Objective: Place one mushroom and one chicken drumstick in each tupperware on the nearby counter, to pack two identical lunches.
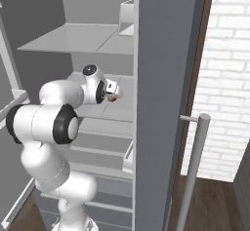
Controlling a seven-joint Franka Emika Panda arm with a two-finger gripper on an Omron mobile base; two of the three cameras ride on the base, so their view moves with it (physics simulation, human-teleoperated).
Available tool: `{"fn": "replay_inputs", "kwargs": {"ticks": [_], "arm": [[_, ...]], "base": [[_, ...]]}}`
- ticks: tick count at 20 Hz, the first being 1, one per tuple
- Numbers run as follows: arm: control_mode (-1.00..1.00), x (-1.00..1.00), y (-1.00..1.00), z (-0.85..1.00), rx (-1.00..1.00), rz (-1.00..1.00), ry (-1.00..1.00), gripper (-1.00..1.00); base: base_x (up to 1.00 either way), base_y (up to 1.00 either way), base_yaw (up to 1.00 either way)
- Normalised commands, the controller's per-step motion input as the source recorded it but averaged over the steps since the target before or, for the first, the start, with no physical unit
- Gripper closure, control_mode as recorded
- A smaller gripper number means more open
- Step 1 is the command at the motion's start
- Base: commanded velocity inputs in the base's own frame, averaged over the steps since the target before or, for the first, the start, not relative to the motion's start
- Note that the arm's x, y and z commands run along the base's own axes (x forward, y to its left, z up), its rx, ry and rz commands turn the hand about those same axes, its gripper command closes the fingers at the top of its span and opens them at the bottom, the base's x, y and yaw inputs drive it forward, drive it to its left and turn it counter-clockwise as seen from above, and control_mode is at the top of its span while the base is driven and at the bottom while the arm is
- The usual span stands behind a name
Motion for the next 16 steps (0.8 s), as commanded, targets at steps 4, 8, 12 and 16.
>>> {"fn": "replay_inputs", "kwargs": {"ticks": [4, 8, 12, 16], "arm": [[-1.00, 0.50, -0.14, -0.12, 0.00, 0.00, 0.06, -1.00], [-1.00, 0.40, -0.01, -0.34, -0.03, 0.00, 0.02, -1.00], [-1.00, 0.35, 0.00, -0.26, -0.02, 0.00, 0.06, -1.00], [-1.00, 0.21, 0.00, -0.08, 0.00, 0.00, 0.08, -1.00]], "base": [[0.00, 0.00, 0.00], [0.00, 0.00, 0.00], [0.00, 0.00, 0.00], [0.00, 0.00, 0.00]]}}
